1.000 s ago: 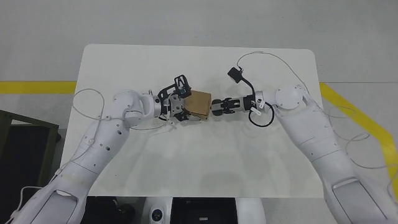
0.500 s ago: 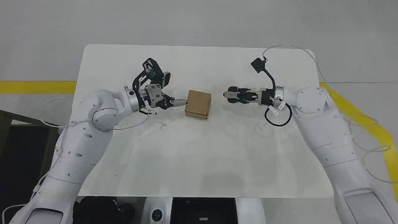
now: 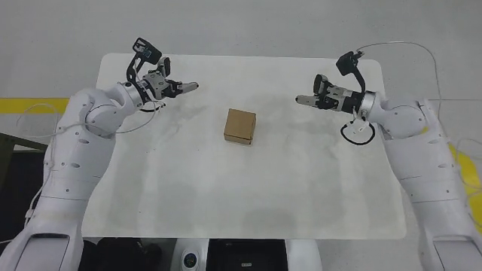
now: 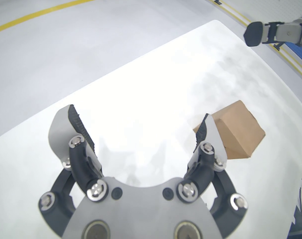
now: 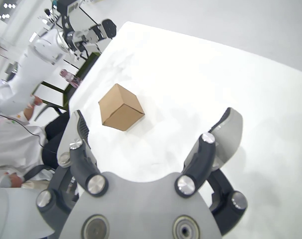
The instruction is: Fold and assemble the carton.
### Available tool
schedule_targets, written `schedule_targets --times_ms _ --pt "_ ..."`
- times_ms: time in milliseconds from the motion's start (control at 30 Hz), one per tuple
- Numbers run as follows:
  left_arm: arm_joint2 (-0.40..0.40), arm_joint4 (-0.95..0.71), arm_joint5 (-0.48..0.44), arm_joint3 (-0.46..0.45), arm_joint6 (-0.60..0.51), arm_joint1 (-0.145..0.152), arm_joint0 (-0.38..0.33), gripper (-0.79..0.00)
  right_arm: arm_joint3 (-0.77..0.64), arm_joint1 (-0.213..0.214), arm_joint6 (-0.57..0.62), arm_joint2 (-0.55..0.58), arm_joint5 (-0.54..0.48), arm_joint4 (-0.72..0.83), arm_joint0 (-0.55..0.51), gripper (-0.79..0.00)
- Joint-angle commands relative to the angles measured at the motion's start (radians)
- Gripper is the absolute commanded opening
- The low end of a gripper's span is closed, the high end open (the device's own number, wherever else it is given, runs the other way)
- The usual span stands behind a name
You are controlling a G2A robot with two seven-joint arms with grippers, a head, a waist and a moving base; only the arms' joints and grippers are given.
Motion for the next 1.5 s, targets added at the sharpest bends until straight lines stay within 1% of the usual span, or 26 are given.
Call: schedule_targets --times_ms 0,100,133,200,400,500,1467 --pt "-0.015 0.009 0.002 0.022 0.006 0.003 -0.014 0.000 -0.012 0.004 -0.036 0.011 -0.004 -0.079 0.006 0.000" --pt "-0.044 0.002 0.009 0.050 0.014 0.009 -0.032 0.000 -0.042 0.012 -0.098 0.034 0.004 -0.193 0.009 0.000" --pt "-0.057 -0.002 0.009 0.055 0.014 0.012 -0.038 0.000 -0.058 0.016 -0.114 0.043 0.010 -0.251 0.009 0.000" --pt "-0.072 0.001 0.013 0.059 0.016 0.016 -0.044 0.000 -0.078 0.020 -0.126 0.049 0.016 -0.309 0.009 0.000" --pt "-0.106 0.002 0.034 0.054 0.048 0.024 -0.054 0.000 -0.118 0.030 -0.180 0.069 0.043 -0.413 0.016 0.000" --pt "-0.112 0.002 0.046 0.044 0.069 0.025 -0.054 0.000 -0.119 0.032 -0.187 0.069 0.046 -0.422 0.016 0.000" --pt "-0.112 0.002 0.046 0.045 0.069 0.025 -0.054 0.000 -0.119 0.032 -0.187 0.069 0.046 -0.422 0.016 0.000"
